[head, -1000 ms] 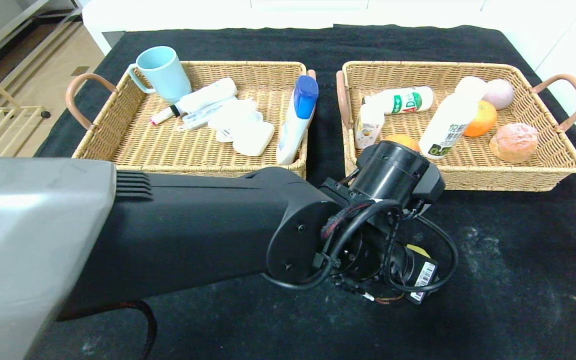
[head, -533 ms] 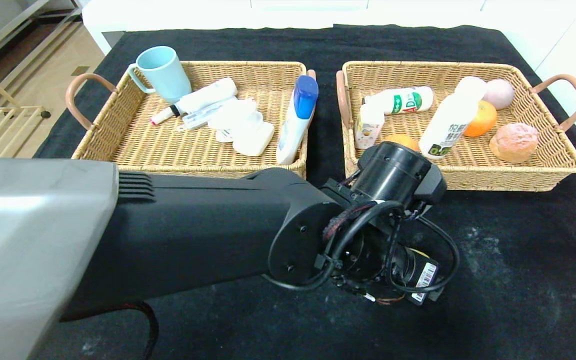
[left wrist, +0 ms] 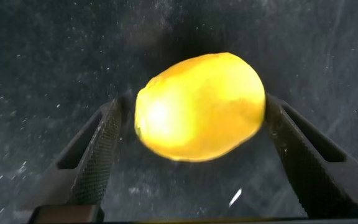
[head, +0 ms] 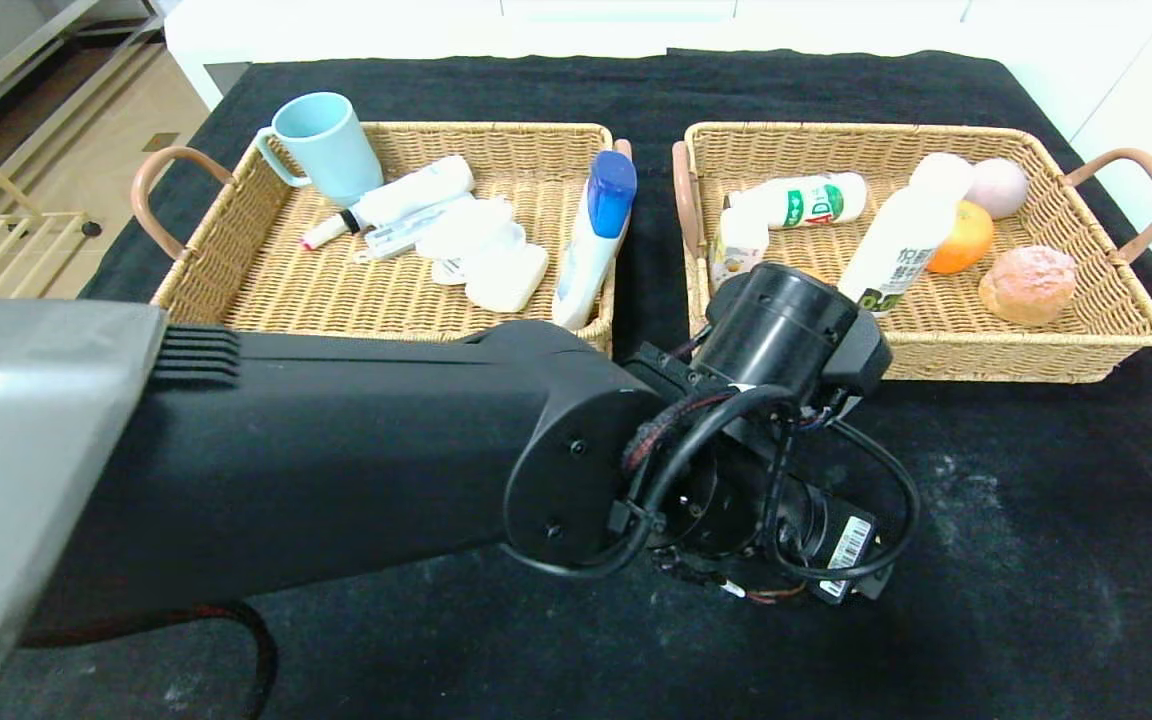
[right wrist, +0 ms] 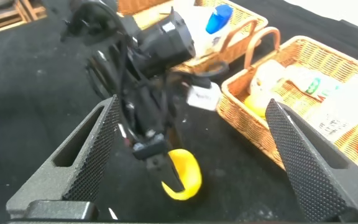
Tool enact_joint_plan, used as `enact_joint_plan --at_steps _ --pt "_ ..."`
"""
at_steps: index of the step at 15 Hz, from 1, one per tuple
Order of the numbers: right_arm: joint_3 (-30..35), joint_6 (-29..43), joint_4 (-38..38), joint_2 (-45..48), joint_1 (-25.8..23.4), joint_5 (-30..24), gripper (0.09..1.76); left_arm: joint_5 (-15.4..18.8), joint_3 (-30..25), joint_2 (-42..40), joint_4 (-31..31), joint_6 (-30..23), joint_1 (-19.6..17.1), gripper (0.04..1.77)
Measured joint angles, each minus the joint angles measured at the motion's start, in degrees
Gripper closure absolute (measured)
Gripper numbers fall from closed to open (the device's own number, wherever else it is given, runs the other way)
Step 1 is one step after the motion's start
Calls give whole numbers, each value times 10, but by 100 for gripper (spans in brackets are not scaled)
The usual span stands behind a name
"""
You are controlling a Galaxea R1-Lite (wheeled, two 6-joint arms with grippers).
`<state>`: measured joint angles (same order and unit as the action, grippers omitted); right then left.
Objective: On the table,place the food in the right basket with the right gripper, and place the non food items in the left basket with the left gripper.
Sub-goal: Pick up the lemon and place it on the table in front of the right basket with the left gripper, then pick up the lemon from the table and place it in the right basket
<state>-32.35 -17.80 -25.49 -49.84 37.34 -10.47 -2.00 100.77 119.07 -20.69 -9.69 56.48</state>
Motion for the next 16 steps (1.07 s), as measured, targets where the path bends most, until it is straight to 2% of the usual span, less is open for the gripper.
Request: enact_joint_plan --at_steps 6,11,14,16 --pt "1 0 0 3 -3 -3 14 0 -25 -50 -1 2 -8 12" --pt "1 1 0 0 -4 -2 14 1 -80 -113 0 13 -43 11" --pt "0 2 0 -12 -5 1 14 3 -143 -171 18 31 -69 11" --pt "0 4 0 -22 -7 1 14 5 -219 -212 83 60 -88 11"
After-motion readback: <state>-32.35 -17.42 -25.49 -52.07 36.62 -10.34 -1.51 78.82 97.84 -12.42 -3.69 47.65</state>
